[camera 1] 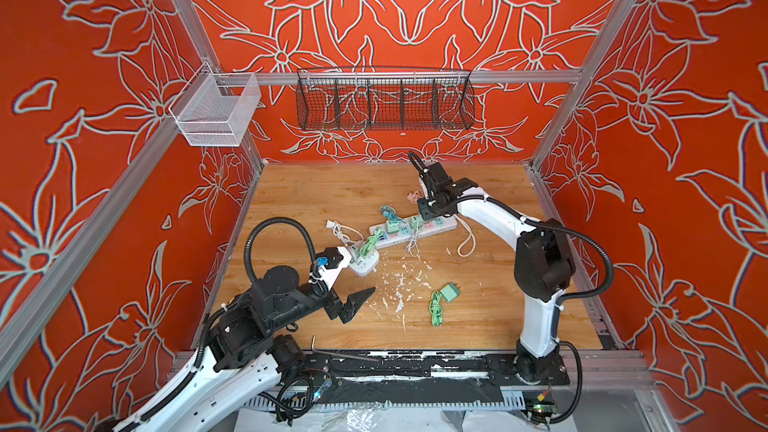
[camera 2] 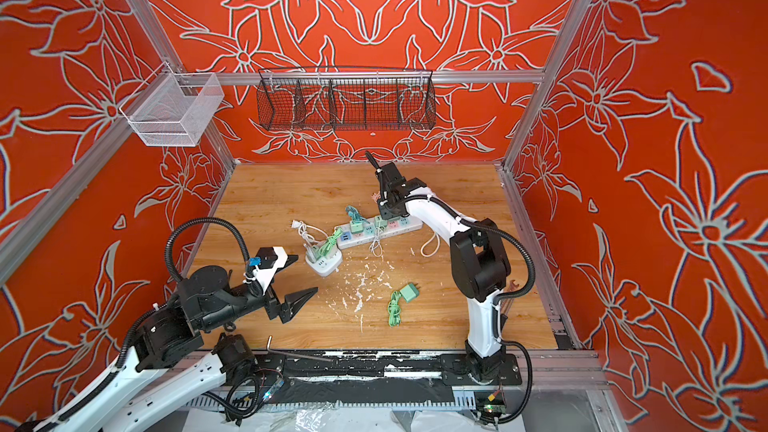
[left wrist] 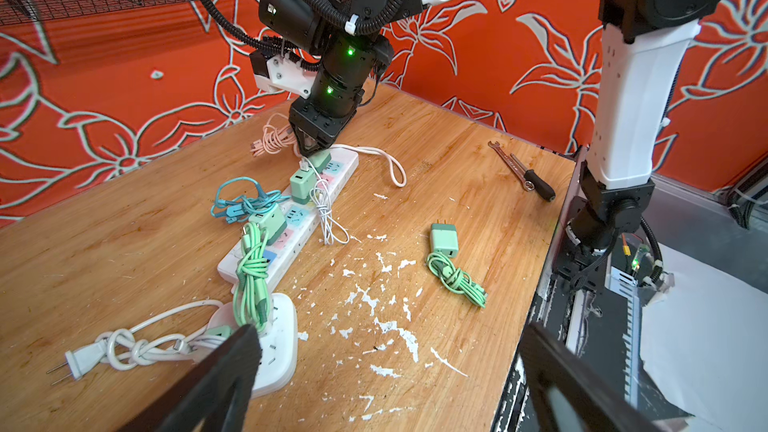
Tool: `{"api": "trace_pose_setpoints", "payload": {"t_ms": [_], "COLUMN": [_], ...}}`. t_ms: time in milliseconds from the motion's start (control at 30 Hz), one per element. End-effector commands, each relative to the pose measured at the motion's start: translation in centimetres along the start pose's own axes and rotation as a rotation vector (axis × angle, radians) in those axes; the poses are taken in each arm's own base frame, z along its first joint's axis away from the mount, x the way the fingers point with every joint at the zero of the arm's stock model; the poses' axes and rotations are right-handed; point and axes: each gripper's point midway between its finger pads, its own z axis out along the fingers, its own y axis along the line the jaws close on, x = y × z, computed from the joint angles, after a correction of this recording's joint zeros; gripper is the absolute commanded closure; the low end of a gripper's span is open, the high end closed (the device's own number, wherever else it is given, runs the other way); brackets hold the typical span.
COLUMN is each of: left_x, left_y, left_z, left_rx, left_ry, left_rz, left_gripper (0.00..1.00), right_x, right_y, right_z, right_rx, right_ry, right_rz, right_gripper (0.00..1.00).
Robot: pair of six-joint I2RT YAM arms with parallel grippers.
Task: Insert the plug
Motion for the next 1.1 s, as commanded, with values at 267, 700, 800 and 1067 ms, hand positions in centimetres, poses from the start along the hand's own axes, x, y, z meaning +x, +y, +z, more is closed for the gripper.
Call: {"api": "trace_pose_setpoints", "payload": {"t_ms": [267, 700, 800, 1067], "left_x": [-0.1, 0.0, -0.1, -0.2], "left_y": [0.0, 0.1, 0.1, 0.2], "left_z": [0.4, 0.7, 0.8, 1.1], "left_rx": [0.003, 0.000, -0.001, -0.002], "left_ry": [-0.007, 0.001, 0.002, 0.001], "left_rz": [0.014, 0.006, 0.003, -0.001], "left_gripper": [0.03, 0.03, 0.03, 0.03], "right_x": [1.0, 1.3, 1.5, 1.6], "right_y": [0.4, -0.1, -0.2, -0.7], "right_z": [1.9, 2.9, 2.9, 2.5], "right_rx": [-0.067, -0.170, -0.189, -0.208], "right_ry": [0.024, -0.013, -0.012, -0.063], "right_rz": [0.002, 0.039, 0.047, 0.050], "right_gripper": [0.65, 0.66, 0.67, 0.69]}}
